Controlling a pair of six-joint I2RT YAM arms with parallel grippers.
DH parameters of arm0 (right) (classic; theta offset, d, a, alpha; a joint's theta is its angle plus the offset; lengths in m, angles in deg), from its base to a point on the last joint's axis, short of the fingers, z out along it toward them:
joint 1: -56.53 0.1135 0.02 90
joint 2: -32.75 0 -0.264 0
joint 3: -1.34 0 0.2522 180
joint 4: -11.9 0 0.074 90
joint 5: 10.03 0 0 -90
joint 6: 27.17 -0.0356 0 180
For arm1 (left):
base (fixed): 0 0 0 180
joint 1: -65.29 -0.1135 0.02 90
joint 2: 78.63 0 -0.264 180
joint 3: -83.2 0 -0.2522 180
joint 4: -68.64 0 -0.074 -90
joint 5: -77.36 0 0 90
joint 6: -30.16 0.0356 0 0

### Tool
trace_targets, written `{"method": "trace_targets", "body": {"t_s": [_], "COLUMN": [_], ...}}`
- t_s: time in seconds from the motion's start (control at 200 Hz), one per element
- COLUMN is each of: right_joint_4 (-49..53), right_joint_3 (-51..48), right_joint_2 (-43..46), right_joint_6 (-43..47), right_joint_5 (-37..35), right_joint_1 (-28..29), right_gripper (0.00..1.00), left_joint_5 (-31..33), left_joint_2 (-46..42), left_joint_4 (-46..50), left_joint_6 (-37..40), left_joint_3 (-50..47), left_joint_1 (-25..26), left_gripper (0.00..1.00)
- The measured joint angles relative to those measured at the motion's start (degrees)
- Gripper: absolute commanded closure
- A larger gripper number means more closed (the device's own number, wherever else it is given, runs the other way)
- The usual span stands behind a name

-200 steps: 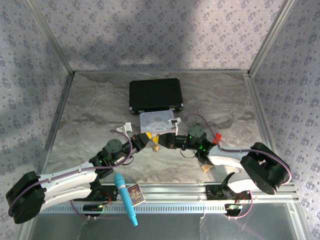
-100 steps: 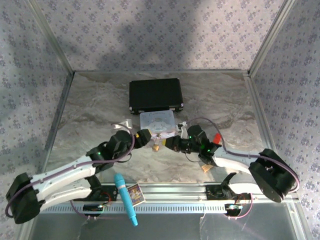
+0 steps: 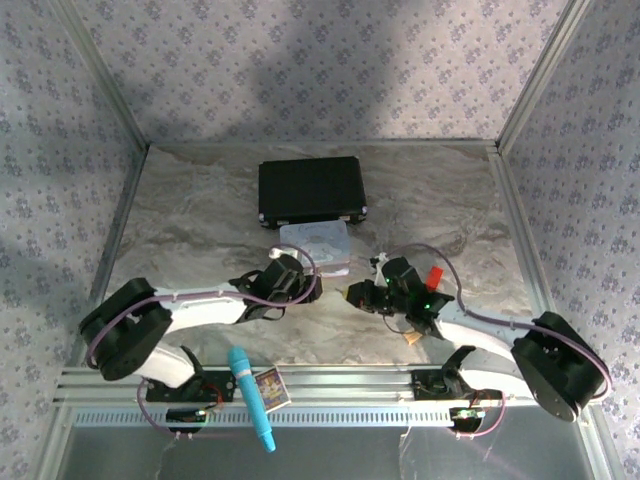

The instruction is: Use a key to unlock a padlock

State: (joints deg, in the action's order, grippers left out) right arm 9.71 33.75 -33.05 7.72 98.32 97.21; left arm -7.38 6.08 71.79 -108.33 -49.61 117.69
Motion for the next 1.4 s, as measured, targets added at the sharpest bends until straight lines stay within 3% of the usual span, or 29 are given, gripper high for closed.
{"method": "trace_targets", "body": {"t_s": [0.455, 0.635, 0.915, 0.99, 1.399], "right_joint_4": [1.14, 0.79, -1.55, -2.67, -22.95], "right_joint_3": [-1.27, -1.27, -1.62, -1.77, -2.32], "right_joint_2": [0.26, -1.27, -3.06, -4.37, -17.84], "right_joint_6": [0.37, 0.35, -0.13, -1.22, -14.69], "right_joint_5": [-1.05, -1.05, -0.98, -0.72, 8.13], "right_joint_1": [-0.7, -0.68, -0.52, -0.52, -0.55], "right_gripper": [1.0, 1.0, 1.0, 1.0, 1.0], "left_joint_5": [0.37, 2.58, 4.28, 4.22, 4.76], "left_joint_2": [6.03, 7.02, 8.41, 8.41, 5.29], "left_joint_4": [-5.81, -5.97, -6.64, -6.73, -8.92], "left_joint_6": [-1.51, -3.32, -5.09, -6.38, -22.18], "left_joint_3": [0.63, 0.72, 1.4, 1.42, -0.81], "left_joint_1": [3.89, 4.0, 4.39, 4.39, 4.39], "left_gripper": [0.51, 0.7, 0.88, 0.89, 0.99]}}
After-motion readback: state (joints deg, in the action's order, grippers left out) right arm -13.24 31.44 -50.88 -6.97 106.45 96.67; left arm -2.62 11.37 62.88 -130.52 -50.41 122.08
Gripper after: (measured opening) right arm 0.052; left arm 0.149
